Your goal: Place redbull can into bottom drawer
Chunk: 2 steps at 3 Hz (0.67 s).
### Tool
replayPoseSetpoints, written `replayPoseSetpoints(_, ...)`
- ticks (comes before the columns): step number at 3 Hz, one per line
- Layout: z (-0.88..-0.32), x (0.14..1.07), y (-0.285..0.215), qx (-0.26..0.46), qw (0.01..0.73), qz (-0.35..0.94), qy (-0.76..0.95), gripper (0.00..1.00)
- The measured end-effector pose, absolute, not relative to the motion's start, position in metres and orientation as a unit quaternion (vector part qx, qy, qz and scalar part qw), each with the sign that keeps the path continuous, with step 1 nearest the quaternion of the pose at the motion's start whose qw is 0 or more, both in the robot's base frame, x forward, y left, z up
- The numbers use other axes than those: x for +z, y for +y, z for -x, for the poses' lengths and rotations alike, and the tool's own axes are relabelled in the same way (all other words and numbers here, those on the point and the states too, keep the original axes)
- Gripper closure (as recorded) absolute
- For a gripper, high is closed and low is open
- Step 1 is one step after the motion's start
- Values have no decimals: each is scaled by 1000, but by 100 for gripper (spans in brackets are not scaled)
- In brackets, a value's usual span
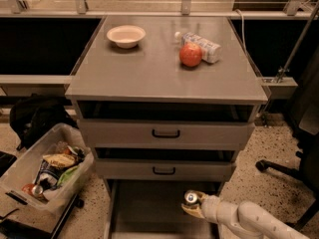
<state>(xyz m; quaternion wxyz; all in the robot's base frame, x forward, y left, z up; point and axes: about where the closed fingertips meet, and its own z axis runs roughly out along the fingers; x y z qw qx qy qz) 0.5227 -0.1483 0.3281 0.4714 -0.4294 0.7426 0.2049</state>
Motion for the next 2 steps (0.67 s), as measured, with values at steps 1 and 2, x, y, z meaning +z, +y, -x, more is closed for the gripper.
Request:
replayPoseSetpoints(1, -523, 328, -148, 205, 471, 429, 743, 100)
replayPoseSetpoints(2, -524, 279, -153, 216, 452, 403, 766, 100)
